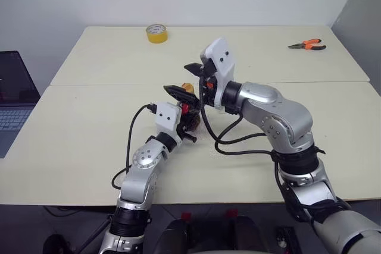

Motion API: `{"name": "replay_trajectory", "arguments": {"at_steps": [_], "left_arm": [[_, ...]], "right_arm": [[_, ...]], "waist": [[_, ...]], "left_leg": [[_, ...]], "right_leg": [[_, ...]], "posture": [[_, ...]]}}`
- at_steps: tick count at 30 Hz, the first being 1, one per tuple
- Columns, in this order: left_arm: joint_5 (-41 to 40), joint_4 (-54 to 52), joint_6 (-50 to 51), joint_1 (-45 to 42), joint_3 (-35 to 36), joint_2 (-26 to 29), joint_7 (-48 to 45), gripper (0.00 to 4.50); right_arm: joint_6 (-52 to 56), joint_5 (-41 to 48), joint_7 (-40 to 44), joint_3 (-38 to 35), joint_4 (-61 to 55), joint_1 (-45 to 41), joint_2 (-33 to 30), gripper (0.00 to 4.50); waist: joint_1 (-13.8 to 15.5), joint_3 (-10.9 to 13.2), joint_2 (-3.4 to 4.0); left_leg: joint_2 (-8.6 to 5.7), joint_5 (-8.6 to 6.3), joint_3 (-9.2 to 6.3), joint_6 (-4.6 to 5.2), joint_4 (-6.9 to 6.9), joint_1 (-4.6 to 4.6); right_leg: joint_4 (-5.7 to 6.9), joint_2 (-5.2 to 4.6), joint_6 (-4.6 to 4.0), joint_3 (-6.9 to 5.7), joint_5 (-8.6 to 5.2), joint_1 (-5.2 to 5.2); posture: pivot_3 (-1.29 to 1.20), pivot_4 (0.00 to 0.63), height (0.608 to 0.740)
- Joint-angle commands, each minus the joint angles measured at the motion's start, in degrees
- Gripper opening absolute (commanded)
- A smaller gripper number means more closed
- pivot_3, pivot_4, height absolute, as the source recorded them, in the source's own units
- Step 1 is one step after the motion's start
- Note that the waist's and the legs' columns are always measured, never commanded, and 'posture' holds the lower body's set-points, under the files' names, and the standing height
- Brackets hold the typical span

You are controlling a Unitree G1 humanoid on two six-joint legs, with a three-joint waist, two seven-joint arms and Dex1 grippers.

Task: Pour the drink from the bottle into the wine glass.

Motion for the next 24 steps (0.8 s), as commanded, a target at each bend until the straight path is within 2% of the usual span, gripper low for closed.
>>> {"name": "replay_trajectory", "arguments": {"at_steps": [1, 7, 12, 24], "left_arm": [[0.03, -2.1, -1.51, -0.71, 0.05, -0.36, 0.34, 0.64], [0.13, -2.16, -1.57, -0.52, 0.06, -0.5, 0.36, 0.64], [0.15, -2.14, -1.65, -0.38, 0.21, -0.5, 0.38, 0.64], [-0.08, -2.21, -1.17, -1.06, 0.38, -0.27, 0.24, 0.64]], "right_arm": [[0.22, -1.81, -2.76, 0.4, 0.47, -2.05, 2.11, 4.5], [0.15, -3.45, -4.08, 0.26, 1.92, -2.18, 3.67, 4.5], [0.18, -3.29, -5.66, -3.57, 3.87, -2.61, 4.36, 4.5], [0.31, -3.96, -4.93, -6.05, 3.14, 0.36, -0.12, 4.5]], "waist": [[-0.21, 0.0, 0.0], [-0.39, 0.0, 0.0], [-0.41, 0.0, 0.0], [-0.59, 0.0, 0.01]], "left_leg": [[0.0, 0.0, 0.0, 0.0, 0.0, 0.0], [0.0, 0.0, -0.01, 0.0, -0.03, 0.0], [0.0, 0.0, -0.02, 0.0, -0.04, 0.0], [0.01, 0.0, -0.02, 0.0, -0.06, 0.0]], "right_leg": [[0.0, 0.0, 0.0, 0.0, 0.0, 0.0], [0.0, 0.0, 0.0, -0.01, 0.0, -0.01], [0.0, 0.01, 0.0, -0.01, 0.0, -0.01], [0.0, 0.01, 0.0, -0.01, 0.0, -0.01]], "posture": [[0.0, 0.15, 0.74], [0.0, 0.15, 0.74], [0.0, 0.15, 0.74], [0.0, 0.15, 0.74]]}}
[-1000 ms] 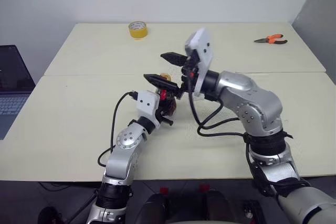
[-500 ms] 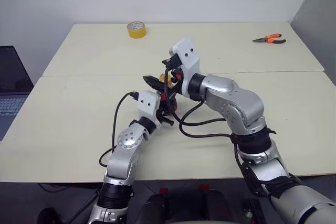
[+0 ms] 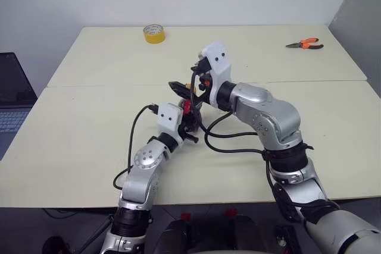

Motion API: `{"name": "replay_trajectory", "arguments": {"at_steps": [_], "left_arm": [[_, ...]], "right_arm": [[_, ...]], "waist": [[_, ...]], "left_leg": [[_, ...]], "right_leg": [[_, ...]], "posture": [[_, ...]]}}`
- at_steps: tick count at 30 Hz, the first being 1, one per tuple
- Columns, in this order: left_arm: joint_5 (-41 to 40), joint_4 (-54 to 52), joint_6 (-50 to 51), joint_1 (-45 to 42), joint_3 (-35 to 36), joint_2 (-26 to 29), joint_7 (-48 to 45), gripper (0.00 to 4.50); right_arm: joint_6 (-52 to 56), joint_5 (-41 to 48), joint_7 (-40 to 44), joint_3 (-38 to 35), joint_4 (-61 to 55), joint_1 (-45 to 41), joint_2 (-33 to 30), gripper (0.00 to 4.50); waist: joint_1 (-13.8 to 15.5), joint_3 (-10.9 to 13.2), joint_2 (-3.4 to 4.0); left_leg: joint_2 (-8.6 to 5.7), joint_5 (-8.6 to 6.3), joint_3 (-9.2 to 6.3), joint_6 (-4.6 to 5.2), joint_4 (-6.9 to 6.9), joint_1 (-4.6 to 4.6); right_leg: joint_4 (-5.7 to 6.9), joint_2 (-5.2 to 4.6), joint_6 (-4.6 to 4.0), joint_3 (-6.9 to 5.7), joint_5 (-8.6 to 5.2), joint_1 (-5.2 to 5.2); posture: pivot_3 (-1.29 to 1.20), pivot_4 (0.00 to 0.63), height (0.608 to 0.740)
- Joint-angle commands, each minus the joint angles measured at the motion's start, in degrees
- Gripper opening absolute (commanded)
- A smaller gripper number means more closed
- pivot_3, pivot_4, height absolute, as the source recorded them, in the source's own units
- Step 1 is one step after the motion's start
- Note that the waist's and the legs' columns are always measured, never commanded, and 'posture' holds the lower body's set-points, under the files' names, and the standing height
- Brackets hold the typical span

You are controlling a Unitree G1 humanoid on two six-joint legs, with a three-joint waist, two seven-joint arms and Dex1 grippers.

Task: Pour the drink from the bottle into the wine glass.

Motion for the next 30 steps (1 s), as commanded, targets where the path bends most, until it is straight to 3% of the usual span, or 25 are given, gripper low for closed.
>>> {"name": "replay_trajectory", "arguments": {"at_steps": [1, 9, 30], "left_arm": [[-0.26, -2.83, -1.35, -0.89, 1.0, 0.18, 0.31, 0.64], [-0.22, -2.97, -1.21, -0.95, 1.02, 0.35, 0.25, 0.63], [-0.19, -2.02, -1.87, -1.04, 0.88, 0.62, -0.17, 0.63]], "right_arm": [[-0.73, -0.2, -0.12, -4.54, -1.65, 1.04, -2.94, 4.5], [-1.34, 1.33, 2.02, -6.06, -4.3, 3.62, -7.45, 4.5], [-2.14, 3.04, 3.59, -5.31, -8.41, 8.66, -11.55, 4.5]], "waist": [[0.0, 0.0, 0.0], [-0.03, 0.0, 0.0], [-0.01, 0.0, 0.0]], "left_leg": [[0.0, 0.0, 0.0, 0.0, 0.0, 0.0], [-0.01, 0.0, 0.02, 0.0, 0.0, -0.01], [0.0, 0.0, 0.03, 0.0, -0.02, 0.0]], "right_leg": [[0.0, 0.0, 0.0, 0.0, 0.0, 0.0], [-0.01, 0.0, 0.0, 0.01, 0.0, 0.0], [-0.01, 0.0, 0.0, 0.02, 0.0, 0.0]], "posture": [[0.0, 0.15, 0.74], [0.0, 0.15, 0.74], [0.0, 0.15, 0.74]]}}
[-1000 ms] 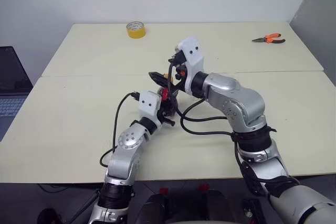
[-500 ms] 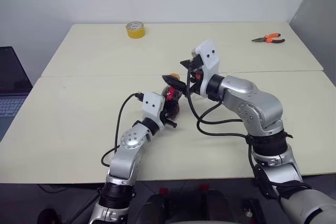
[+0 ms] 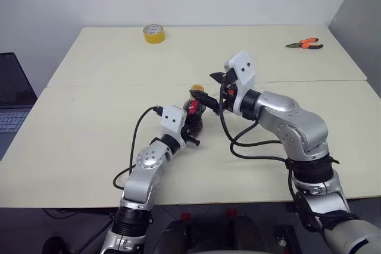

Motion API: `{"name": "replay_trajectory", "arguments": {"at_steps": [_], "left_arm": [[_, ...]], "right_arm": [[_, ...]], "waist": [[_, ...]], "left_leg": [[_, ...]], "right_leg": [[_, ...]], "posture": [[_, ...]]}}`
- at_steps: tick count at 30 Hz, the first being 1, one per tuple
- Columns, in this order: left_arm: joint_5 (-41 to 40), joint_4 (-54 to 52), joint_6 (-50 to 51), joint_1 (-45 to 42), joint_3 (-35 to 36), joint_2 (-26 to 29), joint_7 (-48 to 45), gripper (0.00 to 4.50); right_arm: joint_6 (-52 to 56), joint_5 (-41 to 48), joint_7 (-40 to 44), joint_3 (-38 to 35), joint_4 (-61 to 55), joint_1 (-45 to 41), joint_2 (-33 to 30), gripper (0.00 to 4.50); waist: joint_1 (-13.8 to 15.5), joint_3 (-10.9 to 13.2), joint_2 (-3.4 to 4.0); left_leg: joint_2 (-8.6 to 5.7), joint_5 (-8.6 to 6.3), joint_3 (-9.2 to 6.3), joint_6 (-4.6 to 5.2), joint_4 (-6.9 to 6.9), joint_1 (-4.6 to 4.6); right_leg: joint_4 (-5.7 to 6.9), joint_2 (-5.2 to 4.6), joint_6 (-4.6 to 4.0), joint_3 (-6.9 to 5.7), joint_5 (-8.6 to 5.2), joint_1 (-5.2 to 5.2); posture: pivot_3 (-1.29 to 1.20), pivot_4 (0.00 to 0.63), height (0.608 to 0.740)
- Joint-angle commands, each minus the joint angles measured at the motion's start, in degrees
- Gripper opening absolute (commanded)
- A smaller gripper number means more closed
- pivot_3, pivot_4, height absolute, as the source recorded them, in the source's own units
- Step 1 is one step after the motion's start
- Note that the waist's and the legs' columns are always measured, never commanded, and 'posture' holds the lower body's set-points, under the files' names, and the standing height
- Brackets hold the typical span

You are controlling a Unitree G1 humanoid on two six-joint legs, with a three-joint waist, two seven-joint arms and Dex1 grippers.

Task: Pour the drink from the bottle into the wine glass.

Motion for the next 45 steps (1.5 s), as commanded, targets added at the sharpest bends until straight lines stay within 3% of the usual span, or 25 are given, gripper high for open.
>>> {"name": "replay_trajectory", "arguments": {"at_steps": [1, 11, 21, 34, 45], "left_arm": [[-0.71, -2.98, -2.81, -1.02, 1.8, 0.22, -0.06, 0.63], [-0.67, -2.76, -2.92, -1.27, 1.84, 0.34, -0.51, 0.63], [-0.6, -2.9, -2.77, -1.26, 2.03, 0.48, -0.44, 0.63], [0.39, -3.01, -3.5, -1.2, 0.94, 0.98, -0.77, 0.63], [0.92, -3.02, -3.9, -1.04, 0.58, 1.04, -0.51, 0.63]], "right_arm": [[-0.9, -1.02, -0.55, -3.35, -0.99, 1.14, -2.22, 4.5], [-2.67, 0.27, 2.92, -2.69, -2.66, 2.67, -4.42, 4.5], [-4.13, 5.57, 11.41, -3.36, -7.5, 3.95, -5.97, 4.5], [-1.49, 3.81, 0.96, -1.95, -1.87, -2.18, 4.26, 4.5], [0.85, 1.83, -1.59, -0.2, 1.48, -3.15, 6.35, 4.5]], "waist": [[0.01, 0.0, 0.0], [0.18, 0.0, 0.0], [0.26, 0.0, -0.01], [0.19, 0.0, 0.0], [0.15, 0.0, 0.0]], "left_leg": [[0.0, 0.0, 0.0, 0.0, 0.0, 0.0], [-0.01, 0.0, 0.01, 0.0, 0.01, 0.0], [0.0, 0.0, 0.01, 0.0, 0.01, 0.0], [-0.01, 0.0, -0.01, 0.0, 0.02, 0.0], [-0.01, 0.0, -0.01, 0.0, 0.02, 0.01]], "right_leg": [[0.0, 0.0, 0.0, -0.01, 0.0, 0.0], [0.0, 0.0, 0.0, 0.0, 0.0, 0.01], [-0.01, 0.0, 0.0, -0.01, 0.0, 0.01], [0.0, -0.01, 0.0, -0.02, 0.0, 0.02], [0.0, -0.01, 0.0, 0.0, 0.0, 0.01]], "posture": [[0.0, 0.15, 0.74], [0.0, 0.15, 0.74], [0.0, 0.15, 0.74], [0.0, 0.15, 0.74], [0.0, 0.15, 0.74]]}}
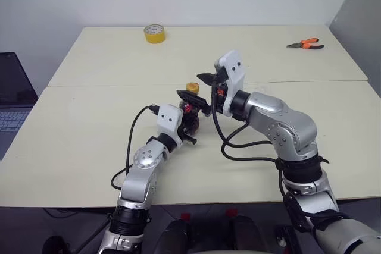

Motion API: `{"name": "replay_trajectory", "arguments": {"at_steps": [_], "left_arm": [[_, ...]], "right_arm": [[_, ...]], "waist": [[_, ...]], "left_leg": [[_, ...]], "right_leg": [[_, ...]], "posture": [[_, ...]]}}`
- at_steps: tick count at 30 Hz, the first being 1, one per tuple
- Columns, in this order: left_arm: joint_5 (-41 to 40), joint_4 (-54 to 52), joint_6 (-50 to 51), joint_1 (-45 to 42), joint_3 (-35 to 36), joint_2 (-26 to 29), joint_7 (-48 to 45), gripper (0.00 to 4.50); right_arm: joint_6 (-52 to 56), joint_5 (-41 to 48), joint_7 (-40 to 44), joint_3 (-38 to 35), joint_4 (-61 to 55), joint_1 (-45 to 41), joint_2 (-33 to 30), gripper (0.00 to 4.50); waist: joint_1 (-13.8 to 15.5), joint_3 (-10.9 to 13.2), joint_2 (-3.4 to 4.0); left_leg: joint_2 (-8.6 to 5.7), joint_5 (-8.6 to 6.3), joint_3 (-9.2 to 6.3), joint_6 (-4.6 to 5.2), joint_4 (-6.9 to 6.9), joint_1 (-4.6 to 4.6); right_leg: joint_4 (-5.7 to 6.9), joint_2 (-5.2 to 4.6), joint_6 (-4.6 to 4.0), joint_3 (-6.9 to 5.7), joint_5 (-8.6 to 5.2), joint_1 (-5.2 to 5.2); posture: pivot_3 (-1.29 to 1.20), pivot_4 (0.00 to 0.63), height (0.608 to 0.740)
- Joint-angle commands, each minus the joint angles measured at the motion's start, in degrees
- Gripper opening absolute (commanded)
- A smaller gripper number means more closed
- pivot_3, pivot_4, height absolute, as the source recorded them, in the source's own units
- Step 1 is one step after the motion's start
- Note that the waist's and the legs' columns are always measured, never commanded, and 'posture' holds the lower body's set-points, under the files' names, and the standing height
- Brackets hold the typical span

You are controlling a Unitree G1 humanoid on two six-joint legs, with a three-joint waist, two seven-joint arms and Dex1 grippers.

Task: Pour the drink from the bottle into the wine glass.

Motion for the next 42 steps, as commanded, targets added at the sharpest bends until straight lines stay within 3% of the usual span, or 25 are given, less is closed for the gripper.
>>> {"name": "replay_trajectory", "arguments": {"at_steps": [1, 3, 6, 14, 21, 28, 36, 42], "left_arm": [[0.53, -3.19, -2.58, -0.94, -0.46, 0.07, -0.28, 0.63], [0.64, -3.09, -2.66, -0.99, -0.53, -0.04, -0.29, 0.63], [0.74, -2.99, -2.79, -1.0, -0.56, -0.09, -0.28, 0.63], [0.85, -3.17, -2.82, -0.73, -0.53, -0.05, -0.18, 0.63], [0.82, -3.4, -2.81, -0.38, -0.45, 0.09, -0.25, 0.63], [0.88, -3.0, -3.54, 0.21, 0.27, 0.26, 0.14, 0.63], [1.73, 1.14, -9.74, -0.45, 7.5, 1.65, 4.68, 0.63], [-0.91, 7.39, -15.11, -1.96, 15.79, 2.46, 7.32, 0.63]], "right_arm": [[-0.01, -0.34, -0.51, -0.32, -0.64, -1.92, 0.63, 4.5], [0.03, -0.33, -0.53, -0.36, -0.62, -1.96, 0.75, 4.5], [0.16, -0.28, -0.56, -0.34, -0.76, -1.95, 0.92, 4.0], [-0.52, 0.45, 0.81, -0.27, -1.78, -1.92, 1.24, 1.28], [-4.28, 2.72, 4.38, -1.77, -3.62, -0.55, 1.73, 1.21], [-6.8, 5.21, 2.73, -9.89, -2.55, 0.86, 0.88, 1.21], [-16.49, -4.16, -6.07, -21.67, 7.8, 11.6, -8.44, 1.21], [-24.38, -10.28, -10.84, -23.67, 10.27, 22.42, -8.82, 1.21]], "waist": [[-0.02, 0.0, 0.0], [-0.03, 0.0, 0.0], [-0.05, 0.0, 0.0], [-0.09, 0.0, 0.0], [-0.09, 0.0, 0.0], [0.05, 0.0, 0.0], [0.33, 0.0, 0.0], [0.01, 0.0, 0.0]], "left_leg": [[0.01, 0.0, 0.0, 0.0, 0.0, 0.0], [0.01, 0.0, 0.0, 0.0, 0.0, 0.0], [0.01, 0.0, 0.0, 0.0, 0.0, 0.0], [0.01, 0.0, -0.01, 0.0, -0.01, 0.0], [0.01, 0.0, -0.01, 0.0, -0.01, 0.0], [0.0, 0.0, -0.02, 0.0, 0.01, 0.0], [-0.01, 0.0, 0.05, 0.0, -0.01, 0.0], [0.05, 0.0, 0.16, 0.0, -0.08, 0.02]], "right_leg": [[0.0, 0.0, 0.0, -0.01, 0.0, 0.0], [0.0, 0.0, 0.0, -0.01, 0.0, 0.0], [0.0, 0.0, 0.0, 0.0, 0.0, 0.0], [0.01, 0.0, 0.0, -0.01, 0.0, 0.0], [0.0, 0.0, 0.0, -0.01, 0.0, 0.0], [0.0, 0.0, 0.0, -0.02, 0.0, 0.01], [0.0, 0.0, 0.0, 0.02, 0.0, 0.01], [0.02, 0.02, 0.0, 0.08, 0.0, -0.04]], "posture": [[0.0, 0.15, 0.74], [0.0, 0.15, 0.74], [0.0, 0.15, 0.74], [0.0, 0.15, 0.74], [0.0, 0.15, 0.74], [0.0, 0.15, 0.74], [0.0, 0.15, 0.74], [0.0, 0.15, 0.74]]}}
